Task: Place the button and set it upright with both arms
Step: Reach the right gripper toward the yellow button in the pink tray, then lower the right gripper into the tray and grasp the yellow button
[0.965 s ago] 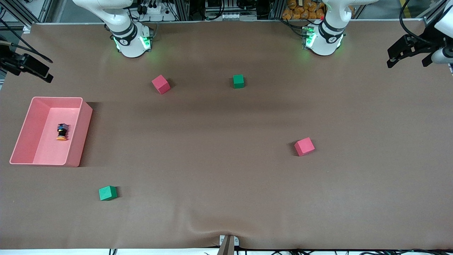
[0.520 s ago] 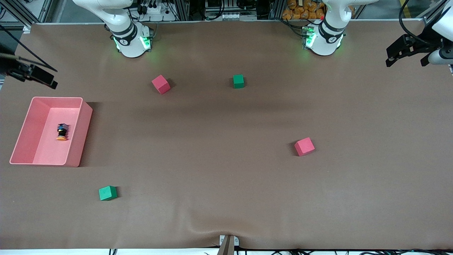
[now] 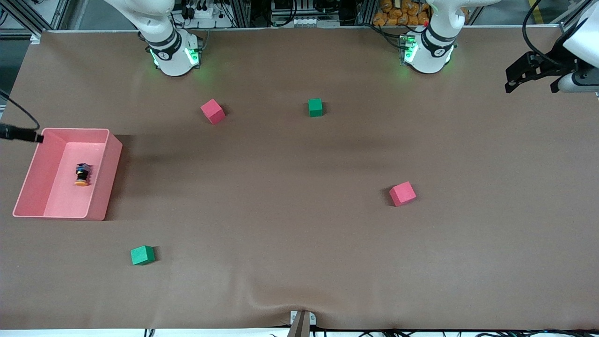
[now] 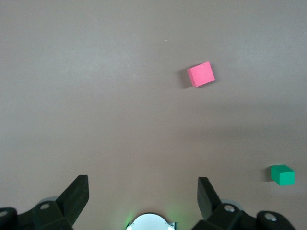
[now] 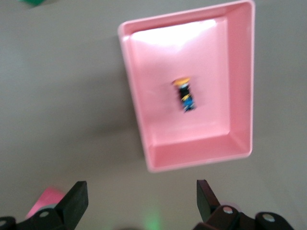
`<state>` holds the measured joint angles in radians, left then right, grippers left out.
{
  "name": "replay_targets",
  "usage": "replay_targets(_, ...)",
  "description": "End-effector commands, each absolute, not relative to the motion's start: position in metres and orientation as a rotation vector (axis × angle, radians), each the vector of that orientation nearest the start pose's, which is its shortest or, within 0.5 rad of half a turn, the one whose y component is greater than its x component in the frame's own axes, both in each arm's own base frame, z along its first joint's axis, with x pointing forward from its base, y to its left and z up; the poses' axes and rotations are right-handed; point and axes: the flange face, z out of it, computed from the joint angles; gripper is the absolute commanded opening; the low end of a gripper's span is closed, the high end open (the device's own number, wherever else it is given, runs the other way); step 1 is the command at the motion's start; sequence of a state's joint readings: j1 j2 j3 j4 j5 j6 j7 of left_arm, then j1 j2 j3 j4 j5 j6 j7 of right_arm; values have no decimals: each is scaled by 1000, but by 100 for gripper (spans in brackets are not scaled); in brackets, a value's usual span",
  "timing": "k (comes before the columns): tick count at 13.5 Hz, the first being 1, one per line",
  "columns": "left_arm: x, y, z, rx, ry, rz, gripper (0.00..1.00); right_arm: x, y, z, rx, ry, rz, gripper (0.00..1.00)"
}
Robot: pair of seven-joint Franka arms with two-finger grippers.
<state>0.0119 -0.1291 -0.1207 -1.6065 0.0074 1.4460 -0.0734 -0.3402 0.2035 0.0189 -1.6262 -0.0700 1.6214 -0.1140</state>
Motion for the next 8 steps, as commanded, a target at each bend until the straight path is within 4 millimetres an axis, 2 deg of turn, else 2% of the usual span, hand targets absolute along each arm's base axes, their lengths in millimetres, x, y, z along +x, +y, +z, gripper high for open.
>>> replay_targets(1,501,-68,667,-3126,95,31,100,556,-229,403,-3147,274,340,100)
replay_targets(3,500,-73,667,-3123,102,30,100,552,-270,335,-3100,108,361,100)
replay_targets(4,499,-72,667,-3123,90,35,100,554,-282,313,-3093,75,325,100)
replay_targets(6,500,-70,666,-3123,82,38,100,553,-291,268,-3059,86,338,100)
replay_targets(8,500,-70,667,-3122,84,33,100,557,-287,242,-3038,95,326,100)
